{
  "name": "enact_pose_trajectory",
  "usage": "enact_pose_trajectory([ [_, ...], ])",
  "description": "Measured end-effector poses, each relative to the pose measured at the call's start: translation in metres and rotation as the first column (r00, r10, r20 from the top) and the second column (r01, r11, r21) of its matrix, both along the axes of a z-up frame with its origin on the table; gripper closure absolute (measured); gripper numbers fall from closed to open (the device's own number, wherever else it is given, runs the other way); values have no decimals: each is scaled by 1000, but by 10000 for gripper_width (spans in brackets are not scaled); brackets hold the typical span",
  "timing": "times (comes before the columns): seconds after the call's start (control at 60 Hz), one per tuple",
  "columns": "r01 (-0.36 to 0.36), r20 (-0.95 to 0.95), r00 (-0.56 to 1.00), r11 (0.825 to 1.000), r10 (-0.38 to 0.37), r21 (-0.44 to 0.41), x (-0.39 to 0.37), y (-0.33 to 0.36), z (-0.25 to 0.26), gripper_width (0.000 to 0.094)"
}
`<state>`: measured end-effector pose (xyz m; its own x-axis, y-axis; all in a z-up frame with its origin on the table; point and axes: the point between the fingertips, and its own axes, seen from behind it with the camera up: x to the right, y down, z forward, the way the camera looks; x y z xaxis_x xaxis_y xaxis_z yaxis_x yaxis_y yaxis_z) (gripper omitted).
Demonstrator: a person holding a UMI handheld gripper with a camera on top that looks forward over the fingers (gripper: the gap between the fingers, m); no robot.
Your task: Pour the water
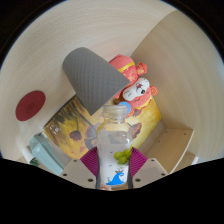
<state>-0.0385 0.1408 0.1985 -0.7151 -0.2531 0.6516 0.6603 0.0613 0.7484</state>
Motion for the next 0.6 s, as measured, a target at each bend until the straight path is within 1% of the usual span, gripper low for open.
enact_pose_trajectory([
  [0.017, -2, -2, 1000, 1000, 2, -3, 0, 0, 0, 554],
  [0.083, 3, -20, 1000, 1000, -3, -2, 2, 0, 1, 553],
  [0.167, -8, -107, 994, 1000, 6, -21, 1, -2, 4, 553],
  [0.25, -13, -323, 946, 999, 0, -38, 6, -5, 19, 554],
  [0.267, -10, -370, 929, 999, -3, -31, 7, -8, 24, 555],
  [0.3, -16, -488, 873, 998, -13, -55, 13, -8, 33, 554],
  [0.383, -51, -759, 650, 995, -30, -82, 23, -13, 51, 551],
  [0.417, -42, -843, 537, 997, -33, -66, 29, -18, 57, 553],
  [0.45, -68, -906, 421, 995, -41, -77, 39, -18, 65, 552],
  [0.5, -84, -971, 232, 994, -50, -71, 52, -20, 71, 553],
  [0.55, -83, -997, 41, 995, -60, -63, 66, -23, 71, 552],
  [0.6, -116, -984, -155, 991, -84, -67, 79, -23, 65, 552],
])
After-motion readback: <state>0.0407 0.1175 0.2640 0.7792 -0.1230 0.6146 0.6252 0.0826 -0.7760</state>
